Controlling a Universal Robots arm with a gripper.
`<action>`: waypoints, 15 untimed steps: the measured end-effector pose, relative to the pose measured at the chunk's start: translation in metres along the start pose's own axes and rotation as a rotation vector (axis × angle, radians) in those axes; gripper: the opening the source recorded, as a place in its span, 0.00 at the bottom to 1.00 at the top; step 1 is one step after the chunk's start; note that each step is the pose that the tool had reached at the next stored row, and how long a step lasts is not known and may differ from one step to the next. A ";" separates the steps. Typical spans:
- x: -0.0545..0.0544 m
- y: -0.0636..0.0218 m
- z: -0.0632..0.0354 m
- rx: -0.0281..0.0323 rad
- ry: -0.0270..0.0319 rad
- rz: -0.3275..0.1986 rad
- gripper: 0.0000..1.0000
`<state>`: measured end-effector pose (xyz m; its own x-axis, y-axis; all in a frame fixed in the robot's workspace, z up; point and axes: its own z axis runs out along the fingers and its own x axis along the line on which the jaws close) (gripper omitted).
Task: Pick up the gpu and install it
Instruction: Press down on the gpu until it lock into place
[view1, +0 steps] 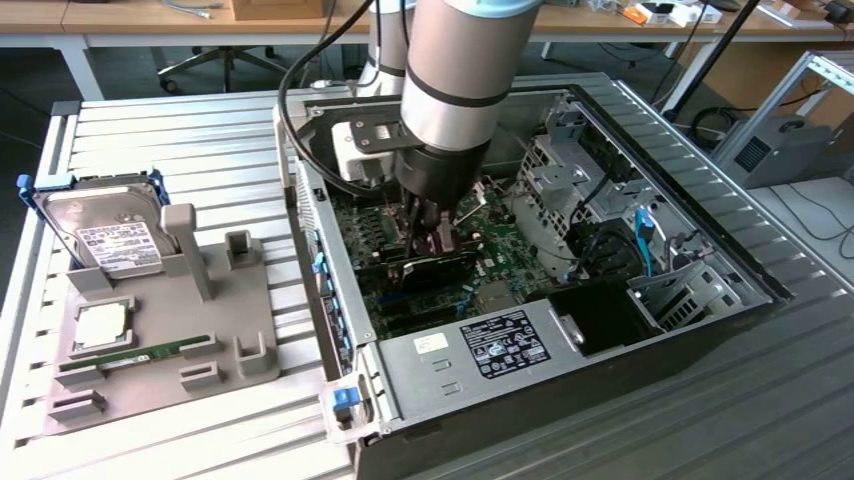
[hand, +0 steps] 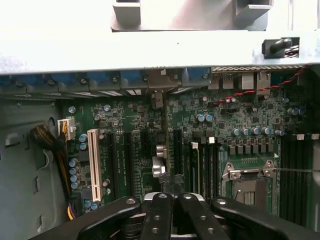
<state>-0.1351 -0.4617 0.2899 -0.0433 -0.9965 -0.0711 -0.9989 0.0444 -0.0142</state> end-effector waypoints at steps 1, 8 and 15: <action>0.000 0.0005 0.0003 0.0000 -0.0002 0.000 0.11; 0.000 0.0009 0.0096 -0.0002 -0.0025 0.000 0.11; -0.001 0.0027 0.0107 -0.0001 -0.0026 0.000 0.11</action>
<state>-0.1376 -0.4601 0.2793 -0.0430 -0.9963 -0.0738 -0.9989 0.0442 -0.0141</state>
